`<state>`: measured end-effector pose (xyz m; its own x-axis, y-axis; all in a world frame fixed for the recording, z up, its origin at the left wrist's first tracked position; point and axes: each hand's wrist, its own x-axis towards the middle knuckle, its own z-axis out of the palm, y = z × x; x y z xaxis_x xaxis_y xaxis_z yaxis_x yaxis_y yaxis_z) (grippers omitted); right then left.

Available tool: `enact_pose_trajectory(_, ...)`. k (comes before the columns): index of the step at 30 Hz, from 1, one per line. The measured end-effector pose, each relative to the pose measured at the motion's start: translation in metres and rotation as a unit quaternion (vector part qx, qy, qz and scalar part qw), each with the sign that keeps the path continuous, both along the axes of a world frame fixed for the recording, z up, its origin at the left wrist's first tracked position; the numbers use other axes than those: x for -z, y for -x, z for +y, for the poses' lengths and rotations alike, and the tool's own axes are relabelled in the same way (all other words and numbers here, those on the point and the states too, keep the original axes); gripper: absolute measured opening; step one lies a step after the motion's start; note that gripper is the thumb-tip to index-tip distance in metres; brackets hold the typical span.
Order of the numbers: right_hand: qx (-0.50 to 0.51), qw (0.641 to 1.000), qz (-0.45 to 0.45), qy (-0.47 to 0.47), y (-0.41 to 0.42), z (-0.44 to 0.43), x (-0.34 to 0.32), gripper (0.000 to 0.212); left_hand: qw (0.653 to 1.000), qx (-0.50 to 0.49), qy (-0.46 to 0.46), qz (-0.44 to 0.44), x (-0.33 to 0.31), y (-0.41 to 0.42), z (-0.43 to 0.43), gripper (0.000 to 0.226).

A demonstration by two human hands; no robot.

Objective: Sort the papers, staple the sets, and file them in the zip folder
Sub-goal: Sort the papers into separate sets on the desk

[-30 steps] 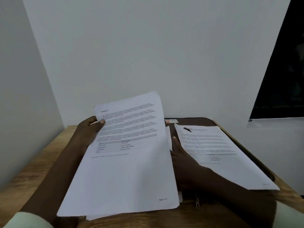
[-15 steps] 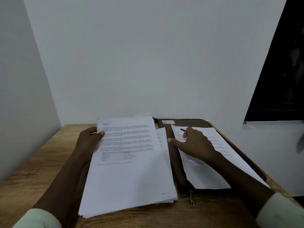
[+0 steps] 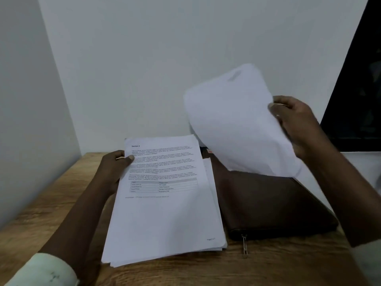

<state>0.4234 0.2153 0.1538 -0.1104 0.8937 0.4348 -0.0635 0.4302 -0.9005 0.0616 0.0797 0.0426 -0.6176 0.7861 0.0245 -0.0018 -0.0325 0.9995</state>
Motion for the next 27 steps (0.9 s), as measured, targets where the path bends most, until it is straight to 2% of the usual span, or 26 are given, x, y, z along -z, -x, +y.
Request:
enact_pose_trajectory(1,0.012,1.000,0.006,0.028,-0.010,0.011,-0.001,0.011,1.000,0.004,0.001,-0.016,-0.001,-0.001,-0.002,0.017)
enact_pose_trajectory(4,0.047,0.986,-0.100,0.124,-0.031,0.046,0.040,0.017,0.999,0.012,-0.001,-0.050,-0.005,-0.003,-0.006,0.020)
enact_pose_trajectory(7,0.066,0.955,-0.211,0.199,-0.048,0.063,0.091,0.007,1.000,0.011,0.001,-0.029,-0.009,-0.006,-0.010,0.017)
enact_pose_trajectory(10,0.112,0.912,-0.345,0.192,-0.059,0.073,0.124,0.012,1.000,-0.001,0.005,0.010,-0.009,-0.007,-0.007,0.014)
enact_pose_trajectory(15,0.179,0.867,-0.440,0.148,-0.061,0.061,0.122,0.003,1.000,0.009,-0.005,0.024,-0.011,-0.016,0.003,0.014)
enact_pose_trajectory(18,0.182,0.846,-0.479,0.149,-0.056,0.055,0.119,0.012,0.999,0.033,-0.020,-0.032,-0.010,-0.028,0.010,0.013)
enact_pose_trajectory(22,0.182,0.845,-0.482,0.144,-0.054,0.050,0.124,0.017,0.997,0.037,-0.043,-0.056,-0.004,-0.039,0.017,0.010)
enact_pose_trajectory(25,0.219,0.837,-0.489,0.110,-0.051,0.045,0.126,0.024,0.997,0.029,-0.053,-0.057,-0.002,-0.044,0.019,0.011)
enact_pose_trajectory(27,0.236,0.856,-0.456,0.060,-0.044,0.035,0.121,0.033,0.996,0.021,-0.058,-0.063,-0.001,-0.046,0.021,0.012)
